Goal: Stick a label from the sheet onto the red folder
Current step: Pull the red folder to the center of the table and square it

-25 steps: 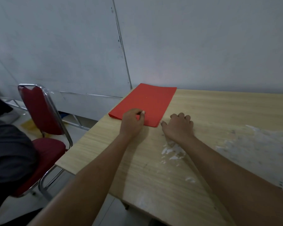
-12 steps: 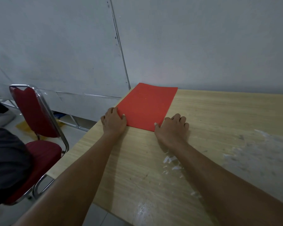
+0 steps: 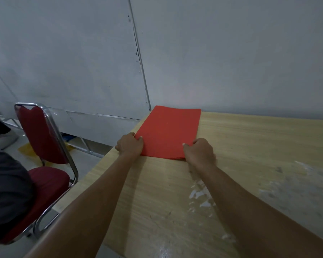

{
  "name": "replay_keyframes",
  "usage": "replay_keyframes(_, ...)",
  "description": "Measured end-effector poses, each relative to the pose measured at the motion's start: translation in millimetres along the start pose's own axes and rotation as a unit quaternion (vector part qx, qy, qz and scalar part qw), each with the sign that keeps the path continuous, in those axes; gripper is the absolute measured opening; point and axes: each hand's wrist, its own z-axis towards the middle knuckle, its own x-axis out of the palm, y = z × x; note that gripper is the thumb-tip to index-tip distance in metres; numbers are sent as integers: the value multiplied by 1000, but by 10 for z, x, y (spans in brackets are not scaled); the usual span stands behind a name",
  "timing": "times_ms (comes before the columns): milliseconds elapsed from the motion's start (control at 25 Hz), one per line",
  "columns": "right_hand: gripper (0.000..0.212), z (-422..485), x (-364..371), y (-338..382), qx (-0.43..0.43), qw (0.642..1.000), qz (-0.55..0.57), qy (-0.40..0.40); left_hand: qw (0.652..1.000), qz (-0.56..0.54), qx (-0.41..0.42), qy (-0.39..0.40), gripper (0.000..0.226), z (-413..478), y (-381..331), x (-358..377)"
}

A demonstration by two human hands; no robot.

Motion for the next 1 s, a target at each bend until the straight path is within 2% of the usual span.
replay_keyframes(440,26,5,-502,-372,-2,993,115,-15,996,-73,22,34,38,-473,-422,-113)
replay_keyframes(760,23,-379,-1398,-1030,-9,995,71,-67,979,-170,91,60,30,-1529,-876,-1)
replay_keyframes(1000,20,-821,-2199,-1577,18,994,38,-99,966,-197,145,83,29,-2365,-1334,81)
